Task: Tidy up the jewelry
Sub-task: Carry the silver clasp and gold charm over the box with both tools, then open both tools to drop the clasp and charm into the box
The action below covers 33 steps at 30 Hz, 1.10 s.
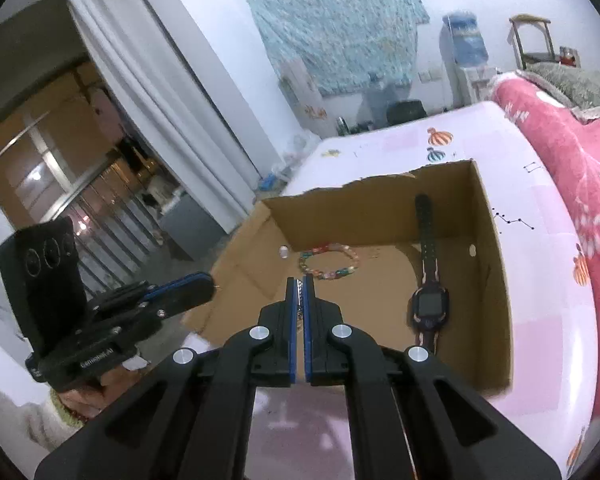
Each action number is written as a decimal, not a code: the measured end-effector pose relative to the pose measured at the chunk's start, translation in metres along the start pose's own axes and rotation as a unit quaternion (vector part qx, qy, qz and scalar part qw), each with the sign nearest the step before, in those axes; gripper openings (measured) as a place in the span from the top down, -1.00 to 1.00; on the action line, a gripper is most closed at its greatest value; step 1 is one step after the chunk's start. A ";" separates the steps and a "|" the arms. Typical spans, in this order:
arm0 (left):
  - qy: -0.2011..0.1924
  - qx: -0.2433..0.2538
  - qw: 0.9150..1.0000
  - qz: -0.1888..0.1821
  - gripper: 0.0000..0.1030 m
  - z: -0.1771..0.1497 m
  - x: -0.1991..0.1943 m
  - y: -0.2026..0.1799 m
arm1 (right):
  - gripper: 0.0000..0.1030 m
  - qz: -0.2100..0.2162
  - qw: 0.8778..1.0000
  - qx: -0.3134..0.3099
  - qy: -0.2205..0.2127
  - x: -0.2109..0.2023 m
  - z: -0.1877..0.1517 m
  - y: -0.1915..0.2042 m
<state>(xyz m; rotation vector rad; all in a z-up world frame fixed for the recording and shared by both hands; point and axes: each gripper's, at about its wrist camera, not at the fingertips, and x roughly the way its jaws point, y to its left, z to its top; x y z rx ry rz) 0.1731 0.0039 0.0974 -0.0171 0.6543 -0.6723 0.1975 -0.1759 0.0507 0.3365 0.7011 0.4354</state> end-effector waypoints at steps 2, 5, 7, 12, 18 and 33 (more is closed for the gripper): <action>0.031 -0.010 0.999 0.017 0.92 0.010 0.025 0.007 | 0.95 -0.015 1.000 0.006 0.018 0.019 0.011 -0.006; 0.077 -0.043 0.996 0.016 0.92 0.024 0.059 0.021 | 0.95 -0.034 0.998 0.021 0.038 0.044 0.023 -0.016; 0.093 -0.048 0.994 0.028 0.92 0.029 0.078 0.027 | 0.94 -0.044 0.997 0.030 0.049 0.056 0.029 -0.022; 0.105 -0.081 0.990 0.042 0.89 0.030 0.096 0.041 | 0.91 -0.066 0.996 0.031 0.058 0.069 0.033 -0.029; 0.105 -0.091 0.989 0.049 0.55 0.024 0.095 0.046 | 0.42 -0.074 0.996 0.027 0.051 0.065 0.029 -0.031; 0.070 -0.053 0.993 0.074 -0.19 0.025 0.044 0.026 | -0.14 -0.059 0.997 0.049 0.001 0.016 0.022 -0.024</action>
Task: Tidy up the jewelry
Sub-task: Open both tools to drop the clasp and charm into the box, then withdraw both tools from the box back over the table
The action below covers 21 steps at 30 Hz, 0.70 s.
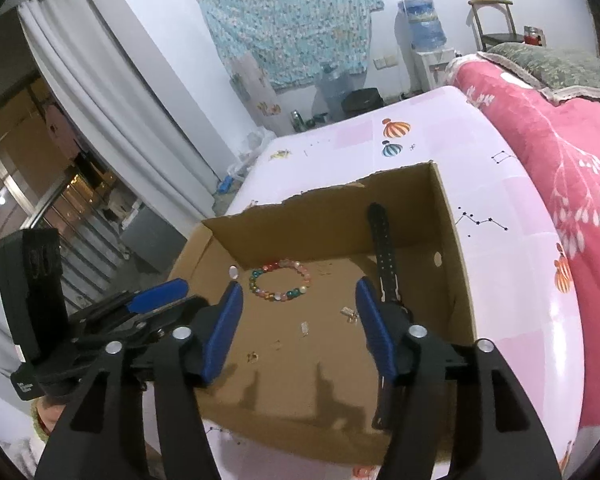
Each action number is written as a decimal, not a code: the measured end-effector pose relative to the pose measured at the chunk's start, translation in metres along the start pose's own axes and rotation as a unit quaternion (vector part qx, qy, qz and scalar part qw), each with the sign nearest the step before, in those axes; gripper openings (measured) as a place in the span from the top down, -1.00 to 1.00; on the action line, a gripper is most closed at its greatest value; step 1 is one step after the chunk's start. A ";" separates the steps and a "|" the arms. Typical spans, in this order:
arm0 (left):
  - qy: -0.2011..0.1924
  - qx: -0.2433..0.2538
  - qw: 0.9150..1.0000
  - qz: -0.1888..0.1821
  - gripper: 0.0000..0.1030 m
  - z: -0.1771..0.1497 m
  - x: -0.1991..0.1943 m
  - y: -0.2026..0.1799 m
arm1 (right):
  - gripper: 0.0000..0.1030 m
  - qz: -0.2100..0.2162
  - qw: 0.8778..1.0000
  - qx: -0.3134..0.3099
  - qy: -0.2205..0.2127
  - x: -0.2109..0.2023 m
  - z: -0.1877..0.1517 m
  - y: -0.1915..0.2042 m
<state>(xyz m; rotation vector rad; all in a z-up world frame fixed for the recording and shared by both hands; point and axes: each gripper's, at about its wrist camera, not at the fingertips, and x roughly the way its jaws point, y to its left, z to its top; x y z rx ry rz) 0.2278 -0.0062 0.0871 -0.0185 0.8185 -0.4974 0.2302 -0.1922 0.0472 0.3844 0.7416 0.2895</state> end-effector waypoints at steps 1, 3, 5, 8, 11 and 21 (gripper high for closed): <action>-0.002 0.004 1.000 0.001 -0.26 -0.002 -0.004 -0.001 | -0.17 0.003 1.000 0.000 -0.003 -0.004 -0.002 0.000; -0.012 0.017 1.000 0.002 -0.36 -0.010 -0.020 -0.005 | -0.25 0.007 1.000 0.000 -0.011 -0.015 -0.008 0.002; -0.022 0.025 0.999 0.002 -0.44 -0.019 -0.035 -0.007 | -0.29 0.013 1.000 0.000 -0.017 -0.024 -0.013 0.004; -0.031 0.030 0.999 -0.003 -0.55 -0.033 -0.056 -0.007 | -0.37 0.024 0.999 -0.005 -0.027 -0.040 -0.022 0.009; -0.035 0.034 0.999 -0.012 -0.63 -0.050 -0.074 -0.008 | -0.47 0.033 0.999 -0.019 -0.037 -0.055 -0.033 0.014; 0.025 0.019 0.999 -0.039 -0.70 -0.118 -0.075 -0.012 | -0.57 0.041 0.997 -0.054 -0.023 -0.077 -0.077 0.021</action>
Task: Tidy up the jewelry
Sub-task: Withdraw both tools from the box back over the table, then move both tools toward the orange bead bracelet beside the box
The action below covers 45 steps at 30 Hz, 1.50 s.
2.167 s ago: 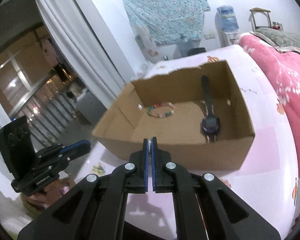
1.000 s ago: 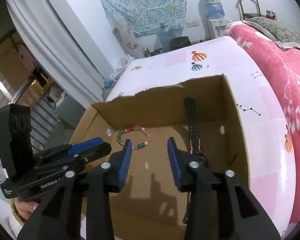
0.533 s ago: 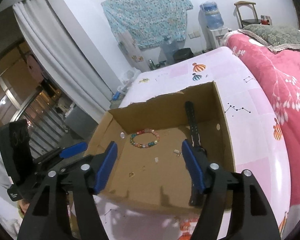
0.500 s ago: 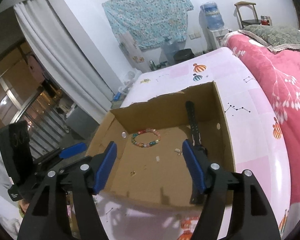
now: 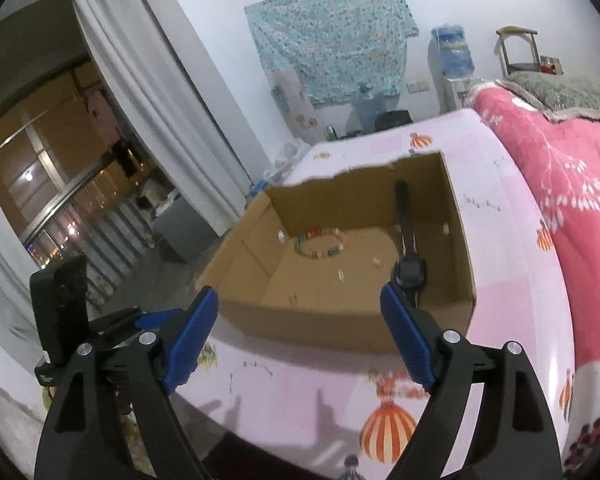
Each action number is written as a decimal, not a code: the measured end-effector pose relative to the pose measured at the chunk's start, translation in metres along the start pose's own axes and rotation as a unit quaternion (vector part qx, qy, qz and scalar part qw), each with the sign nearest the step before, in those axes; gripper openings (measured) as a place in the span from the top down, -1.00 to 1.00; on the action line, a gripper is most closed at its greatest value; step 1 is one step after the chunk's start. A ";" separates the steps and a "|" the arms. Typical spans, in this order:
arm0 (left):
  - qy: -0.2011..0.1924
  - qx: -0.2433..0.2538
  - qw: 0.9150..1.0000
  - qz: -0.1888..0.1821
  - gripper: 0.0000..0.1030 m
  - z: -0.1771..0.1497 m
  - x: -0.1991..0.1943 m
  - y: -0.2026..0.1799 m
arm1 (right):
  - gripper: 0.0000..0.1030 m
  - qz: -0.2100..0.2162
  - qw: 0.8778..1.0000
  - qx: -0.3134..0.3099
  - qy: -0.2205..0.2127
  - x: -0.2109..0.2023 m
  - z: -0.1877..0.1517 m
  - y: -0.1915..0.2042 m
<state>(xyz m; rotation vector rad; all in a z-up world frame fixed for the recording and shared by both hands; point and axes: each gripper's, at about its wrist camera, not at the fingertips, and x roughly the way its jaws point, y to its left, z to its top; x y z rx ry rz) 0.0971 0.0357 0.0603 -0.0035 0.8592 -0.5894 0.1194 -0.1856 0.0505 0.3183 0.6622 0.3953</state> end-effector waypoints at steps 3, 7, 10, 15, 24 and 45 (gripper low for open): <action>0.029 -0.015 0.999 0.006 -0.70 -0.016 0.017 0.000 | -0.57 -0.005 1.000 0.011 0.023 0.002 -0.018 -0.007; 0.062 -0.018 0.997 0.030 -0.70 -0.034 0.045 0.003 | -0.57 -0.017 0.998 0.028 0.056 0.008 -0.042 -0.018; 0.079 -0.022 0.996 0.039 -0.70 -0.041 0.062 0.008 | -0.58 -0.025 0.995 0.049 0.081 0.013 -0.061 -0.028; 0.097 -0.029 0.993 0.059 -0.70 -0.047 0.082 0.014 | -0.57 -0.042 0.992 0.056 0.106 0.022 -0.079 -0.032; 0.100 -0.021 0.991 0.082 -0.70 -0.052 0.095 0.015 | -0.57 -0.043 0.989 0.053 0.129 0.035 -0.085 -0.033; 0.106 0.019 0.988 0.112 -0.76 -0.054 0.098 -0.004 | -0.23 -0.052 0.992 0.079 0.088 0.017 -0.090 -0.045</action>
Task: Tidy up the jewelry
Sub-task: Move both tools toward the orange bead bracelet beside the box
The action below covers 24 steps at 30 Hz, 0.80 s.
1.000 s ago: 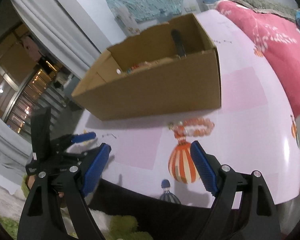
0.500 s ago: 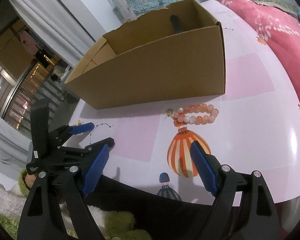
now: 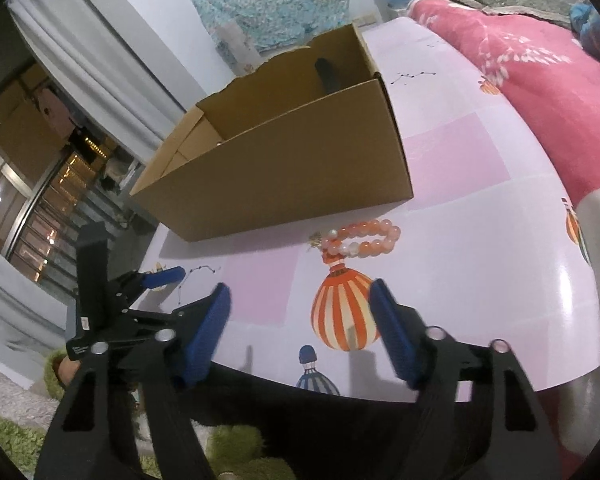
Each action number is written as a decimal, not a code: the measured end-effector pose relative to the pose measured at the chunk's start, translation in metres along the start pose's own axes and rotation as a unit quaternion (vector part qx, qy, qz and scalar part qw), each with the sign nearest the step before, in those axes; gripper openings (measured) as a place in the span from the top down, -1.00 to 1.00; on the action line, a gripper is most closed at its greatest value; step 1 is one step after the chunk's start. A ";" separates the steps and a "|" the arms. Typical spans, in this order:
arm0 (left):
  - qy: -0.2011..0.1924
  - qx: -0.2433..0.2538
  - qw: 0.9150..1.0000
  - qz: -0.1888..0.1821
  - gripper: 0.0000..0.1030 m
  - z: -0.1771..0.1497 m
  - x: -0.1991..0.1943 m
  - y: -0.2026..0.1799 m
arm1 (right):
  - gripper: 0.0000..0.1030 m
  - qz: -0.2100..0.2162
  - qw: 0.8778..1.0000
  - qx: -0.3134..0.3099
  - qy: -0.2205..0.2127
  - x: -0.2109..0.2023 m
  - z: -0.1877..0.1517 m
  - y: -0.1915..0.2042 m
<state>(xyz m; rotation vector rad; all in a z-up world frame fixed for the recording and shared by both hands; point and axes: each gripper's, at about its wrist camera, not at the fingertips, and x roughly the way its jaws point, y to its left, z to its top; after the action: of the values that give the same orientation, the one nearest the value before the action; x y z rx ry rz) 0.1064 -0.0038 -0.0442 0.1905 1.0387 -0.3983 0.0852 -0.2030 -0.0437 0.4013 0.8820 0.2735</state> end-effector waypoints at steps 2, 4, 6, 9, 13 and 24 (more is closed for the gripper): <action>-0.009 -0.013 1.000 -0.012 -0.76 -0.004 -0.001 0.007 | -0.07 0.000 1.000 -0.001 0.008 0.005 0.001 0.001; -0.016 -0.025 0.999 -0.024 -0.76 -0.007 -0.005 0.013 | 0.12 -0.001 1.000 -0.007 0.011 0.011 0.004 0.005; -0.026 -0.034 0.998 -0.039 -0.61 -0.008 -0.009 0.018 | 0.17 -0.016 1.000 -0.016 0.008 0.013 0.007 0.006; -0.040 -0.032 0.998 -0.045 -0.42 -0.008 -0.014 0.019 | 0.23 -0.048 0.998 -0.038 0.004 0.021 0.015 0.010; -0.051 -0.013 0.997 -0.059 -0.28 -0.001 -0.017 0.013 | 0.28 -0.087 0.993 -0.078 0.005 0.034 0.024 0.016; 0.026 0.020 0.999 0.010 -0.29 0.021 0.005 -0.014 | 0.34 -0.128 0.982 -0.134 0.030 0.058 0.027 0.023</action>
<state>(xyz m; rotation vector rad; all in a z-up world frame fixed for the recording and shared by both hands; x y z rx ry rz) 0.1196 -0.0251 -0.0377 0.2484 1.0796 -0.3984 0.1402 -0.1654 -0.0585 0.0284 0.9317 0.1630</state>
